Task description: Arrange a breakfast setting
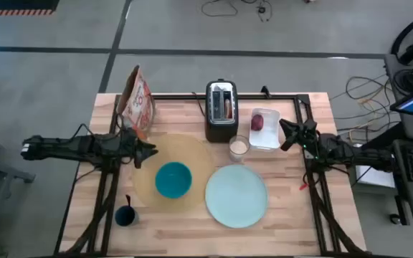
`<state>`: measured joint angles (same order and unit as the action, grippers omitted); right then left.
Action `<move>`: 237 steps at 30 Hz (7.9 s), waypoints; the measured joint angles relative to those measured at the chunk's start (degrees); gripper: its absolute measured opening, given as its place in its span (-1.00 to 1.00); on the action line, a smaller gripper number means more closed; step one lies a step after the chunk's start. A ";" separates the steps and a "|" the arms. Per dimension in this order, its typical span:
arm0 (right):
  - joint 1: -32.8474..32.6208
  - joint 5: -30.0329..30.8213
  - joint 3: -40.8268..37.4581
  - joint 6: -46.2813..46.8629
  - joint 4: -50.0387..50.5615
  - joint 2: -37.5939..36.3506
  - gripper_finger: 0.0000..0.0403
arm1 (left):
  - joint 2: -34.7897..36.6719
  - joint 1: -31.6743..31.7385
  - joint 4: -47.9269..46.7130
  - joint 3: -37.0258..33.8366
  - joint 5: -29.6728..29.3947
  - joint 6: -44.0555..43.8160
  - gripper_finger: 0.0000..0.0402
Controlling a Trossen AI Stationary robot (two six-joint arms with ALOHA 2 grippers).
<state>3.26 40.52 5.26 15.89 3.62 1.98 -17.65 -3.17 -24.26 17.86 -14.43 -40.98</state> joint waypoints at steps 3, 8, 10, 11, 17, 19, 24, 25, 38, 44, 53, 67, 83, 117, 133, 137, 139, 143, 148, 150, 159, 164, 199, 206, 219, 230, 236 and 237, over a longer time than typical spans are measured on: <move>-0.01 0.00 0.00 0.00 0.00 0.00 -0.81 | 0.00 0.00 0.01 0.01 -0.01 0.00 -0.26; -0.01 0.01 0.00 0.01 0.00 0.00 -0.81 | 0.00 0.00 -0.01 0.01 -0.01 0.01 -0.26; -0.01 -0.01 0.00 -0.01 0.00 0.00 -0.81 | 0.00 0.01 -0.01 0.00 -0.01 -0.01 -0.26; -0.01 0.01 0.00 0.00 0.00 0.00 -0.81 | 0.00 0.01 0.01 0.01 -0.01 -0.01 -0.26; -0.01 -0.01 0.00 0.01 0.00 0.00 -0.81 | 0.00 -0.01 0.00 0.01 0.00 0.01 -0.26; -0.01 -0.01 0.00 0.01 0.00 0.00 -0.81 | 0.00 -0.01 0.01 -0.01 -0.01 -0.01 -0.26; 0.01 0.01 0.00 0.01 0.00 0.00 -0.81 | 0.00 -0.01 0.01 0.01 -0.01 -0.01 -0.26; 0.00 0.00 0.00 0.01 0.00 0.00 -0.81 | 0.00 0.01 0.00 0.01 0.01 0.01 -0.26; -0.01 0.00 0.00 0.01 -0.01 0.00 -0.81 | 0.00 0.01 0.01 0.01 0.01 -0.01 -0.26; 0.00 -0.01 0.00 0.01 0.00 0.00 -0.81 | 0.00 0.01 0.00 0.01 0.01 0.01 -0.26; 0.00 0.00 0.00 -0.01 0.00 0.00 -0.81 | 0.00 -0.01 0.01 0.01 -0.01 0.01 -0.26; 0.03 -0.47 0.02 -7.25 -25.01 1.42 -0.81 | 0.00 -0.01 0.01 0.00 0.01 0.00 -0.26; 0.14 3.28 28.36 -9.16 -22.57 33.92 -0.81 | -1.75 -0.03 25.17 -0.01 0.19 -4.06 -0.26; 10.01 13.15 82.86 2.97 24.24 68.59 -0.81 | -28.87 -0.16 -60.18 49.37 -6.57 -24.34 -0.26; 14.41 13.05 82.73 0.02 24.85 68.69 -0.81 | -29.51 -0.03 -59.76 35.57 -5.49 -32.55 -0.26; 15.51 13.08 82.73 -0.02 24.90 69.03 -0.81 | -29.45 -0.01 -57.20 32.57 -12.22 -34.46 -0.26; 15.66 13.06 82.73 -0.03 24.96 69.09 -0.81 | -28.65 -0.62 -51.87 31.20 -14.32 -28.29 -0.26; 15.66 13.04 82.73 -1.48 24.94 69.03 -0.81 | -25.64 -5.91 -38.92 26.76 -14.65 -13.20 -0.26; 15.66 13.04 82.73 -2.39 24.85 68.74 -0.81 | -20.74 -14.36 -34.93 20.74 -21.21 -20.68 -0.39; 15.66 13.04 82.73 -2.39 24.85 68.70 -0.81 | -19.51 -16.26 -35.96 19.33 -21.95 -24.57 -0.46; 15.66 12.83 82.73 -2.84 24.90 68.70 -0.81 | -16.99 -16.88 -46.97 19.59 -23.44 -37.74 -0.40; 15.66 7.72 82.73 -5.07 26.18 68.70 -0.81 | -14.97 -16.83 -50.73 23.25 -26.52 -37.99 -0.08; 15.92 4.04 82.73 -5.16 32.59 68.52 -0.81 | -26.32 -5.77 -29.05 9.06 -52.59 -50.05 0.55; 15.92 4.03 82.73 -5.36 32.57 68.52 -0.81 | -30.77 -3.09 -24.68 6.32 -52.55 -48.99 0.49; 15.90 4.03 82.73 -5.36 32.57 68.52 -0.81 | -37.19 1.05 -20.67 5.15 -54.15 -49.56 0.13; 15.88 1.41 82.73 -4.59 32.63 68.52 -0.81 | -41.33 1.83 -20.26 5.99 -51.82 -52.71 -0.92; 15.88 1.41 82.73 -4.60 33.86 68.52 -0.81 | -38.61 1.80 -21.27 9.14 -50.78 -49.99 -0.99; 15.88 1.41 82.73 -4.58 34.06 68.52 -0.81 | -38.02 1.77 -21.72 10.11 -50.96 -48.36 -0.99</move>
<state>19.14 41.93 87.99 11.31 37.68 70.50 -55.66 -1.40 -45.98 27.96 -65.38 -89.34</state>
